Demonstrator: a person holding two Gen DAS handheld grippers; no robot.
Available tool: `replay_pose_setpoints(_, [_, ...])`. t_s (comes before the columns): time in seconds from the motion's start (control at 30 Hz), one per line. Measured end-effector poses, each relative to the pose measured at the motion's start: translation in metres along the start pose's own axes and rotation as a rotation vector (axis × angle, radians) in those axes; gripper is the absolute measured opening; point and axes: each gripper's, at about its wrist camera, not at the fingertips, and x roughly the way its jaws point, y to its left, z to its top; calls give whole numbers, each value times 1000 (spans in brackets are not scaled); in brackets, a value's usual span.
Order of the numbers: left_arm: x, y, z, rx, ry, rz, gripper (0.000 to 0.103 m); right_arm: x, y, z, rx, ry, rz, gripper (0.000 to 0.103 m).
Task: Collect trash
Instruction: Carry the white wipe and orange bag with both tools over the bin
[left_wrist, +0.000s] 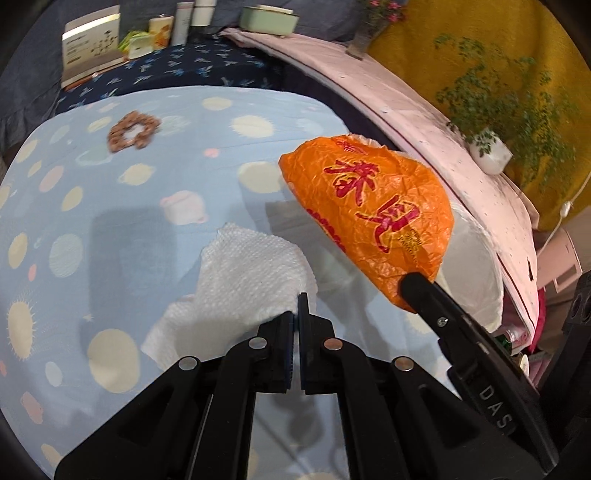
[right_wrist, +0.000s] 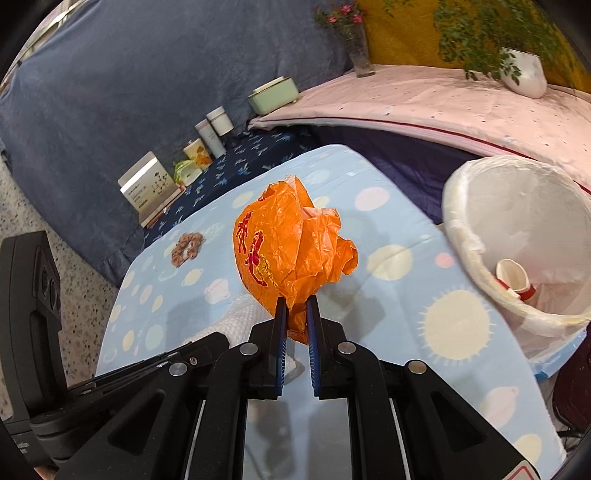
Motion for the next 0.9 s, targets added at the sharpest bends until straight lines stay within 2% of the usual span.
replay_pose_setpoints(0.3, [0,-80,7,132,-16,-54,1,-41,-58,7,75,-82,-65,11])
replay_pose_setpoints(0.63, [23,-173,-1,285,19,-117,1,-85,-127,13,165,-170,-146,11])
replay_pose_setpoints(0.9, [43,-218,-8,352,55,-141,1,-102,-176,14,250,-211,-198,11])
